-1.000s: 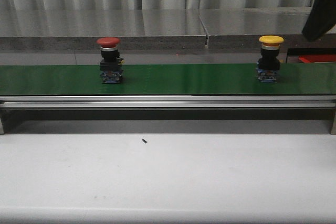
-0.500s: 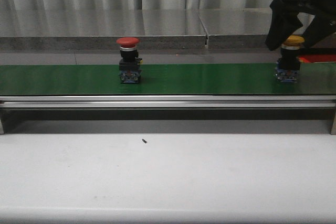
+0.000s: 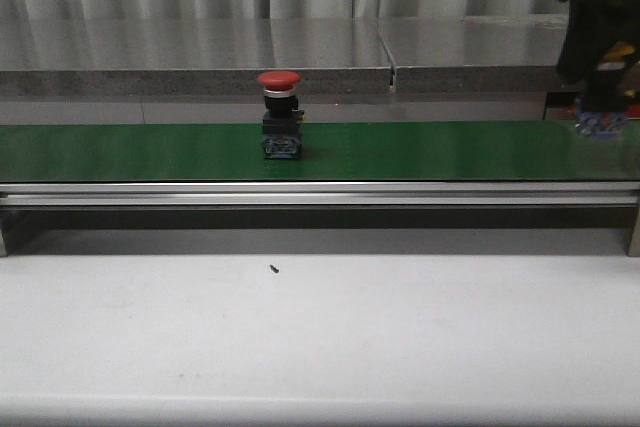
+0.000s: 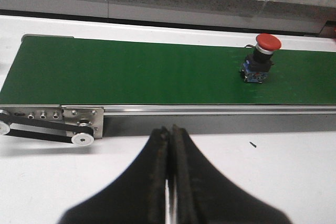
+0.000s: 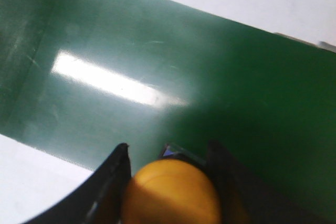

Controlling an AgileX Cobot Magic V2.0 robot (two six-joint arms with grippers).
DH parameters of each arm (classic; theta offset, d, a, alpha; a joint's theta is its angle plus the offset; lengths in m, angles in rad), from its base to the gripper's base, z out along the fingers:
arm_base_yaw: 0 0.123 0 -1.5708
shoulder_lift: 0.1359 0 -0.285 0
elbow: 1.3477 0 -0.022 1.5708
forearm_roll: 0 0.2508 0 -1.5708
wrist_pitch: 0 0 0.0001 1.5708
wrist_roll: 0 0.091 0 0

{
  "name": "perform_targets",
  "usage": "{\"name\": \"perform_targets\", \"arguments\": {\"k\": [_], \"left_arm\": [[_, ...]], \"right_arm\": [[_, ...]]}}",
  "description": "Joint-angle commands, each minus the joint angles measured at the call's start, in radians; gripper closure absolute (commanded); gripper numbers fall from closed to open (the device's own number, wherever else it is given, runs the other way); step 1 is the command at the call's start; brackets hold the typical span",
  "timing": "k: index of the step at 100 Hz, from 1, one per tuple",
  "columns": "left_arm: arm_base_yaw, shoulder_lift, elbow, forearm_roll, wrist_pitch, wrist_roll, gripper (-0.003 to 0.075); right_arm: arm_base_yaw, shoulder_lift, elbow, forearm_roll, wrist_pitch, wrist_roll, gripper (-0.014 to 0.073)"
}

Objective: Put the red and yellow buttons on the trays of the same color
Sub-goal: 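Carry the yellow button into the yellow tray and open the right gripper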

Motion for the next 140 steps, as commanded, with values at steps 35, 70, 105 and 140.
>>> {"name": "perform_targets", "arguments": {"k": [35,70,105,140], "left_arm": [[-0.006,0.003,-0.030,-0.029,-0.062,0.000,0.0739],[-0.006,0.003,-0.030,-0.029,-0.062,0.000,0.0739],[-0.006,0.003,-0.030,-0.029,-0.062,0.000,0.0739],[-0.006,0.003,-0.030,-0.029,-0.062,0.000,0.0739]], "right_arm": [[-0.283,-0.329,0.276,-0.054,-0.020,0.124,0.0411],[-0.447,-0.322,0.497,0.003,-0.252,0.124,0.0411],[-0.447,-0.180,0.497,0.003,-0.325,0.123,0.0411],[-0.447,-0.123,0.497,-0.002,-0.305,0.123,0.0376]]}}
